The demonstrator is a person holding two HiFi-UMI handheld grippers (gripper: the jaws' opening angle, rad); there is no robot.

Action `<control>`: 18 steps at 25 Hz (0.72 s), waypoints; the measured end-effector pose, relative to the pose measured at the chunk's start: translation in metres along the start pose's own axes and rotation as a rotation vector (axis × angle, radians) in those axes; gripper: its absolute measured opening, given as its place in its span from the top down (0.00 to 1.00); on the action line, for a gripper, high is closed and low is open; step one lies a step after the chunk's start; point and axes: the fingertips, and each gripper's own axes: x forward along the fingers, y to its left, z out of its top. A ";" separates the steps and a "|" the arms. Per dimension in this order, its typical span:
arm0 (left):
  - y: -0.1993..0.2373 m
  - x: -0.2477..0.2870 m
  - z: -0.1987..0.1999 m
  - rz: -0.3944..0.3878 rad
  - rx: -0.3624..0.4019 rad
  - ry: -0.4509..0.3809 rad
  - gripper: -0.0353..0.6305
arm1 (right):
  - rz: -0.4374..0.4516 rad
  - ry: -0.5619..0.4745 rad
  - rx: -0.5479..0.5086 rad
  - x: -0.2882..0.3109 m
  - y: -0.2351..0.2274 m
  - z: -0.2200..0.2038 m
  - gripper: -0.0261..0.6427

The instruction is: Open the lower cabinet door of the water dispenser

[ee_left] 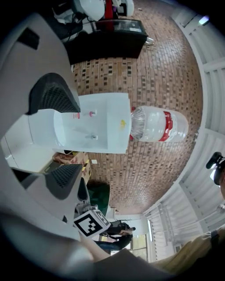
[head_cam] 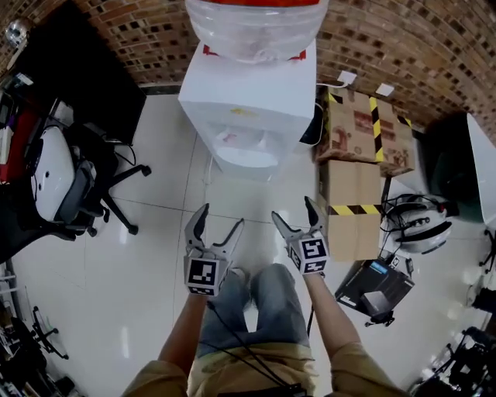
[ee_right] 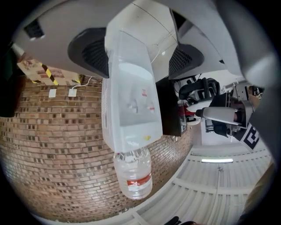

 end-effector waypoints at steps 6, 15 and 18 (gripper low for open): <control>0.009 0.067 -0.074 0.012 0.044 -0.065 0.41 | 0.093 0.020 -0.047 0.106 -0.061 -0.098 0.30; 0.013 0.121 -0.147 -0.038 0.072 -0.151 0.41 | 0.107 -0.014 -0.065 0.197 -0.125 -0.172 0.34; 0.013 0.125 -0.154 -0.036 0.047 -0.207 0.43 | 0.114 -0.025 -0.085 0.218 -0.132 -0.182 0.36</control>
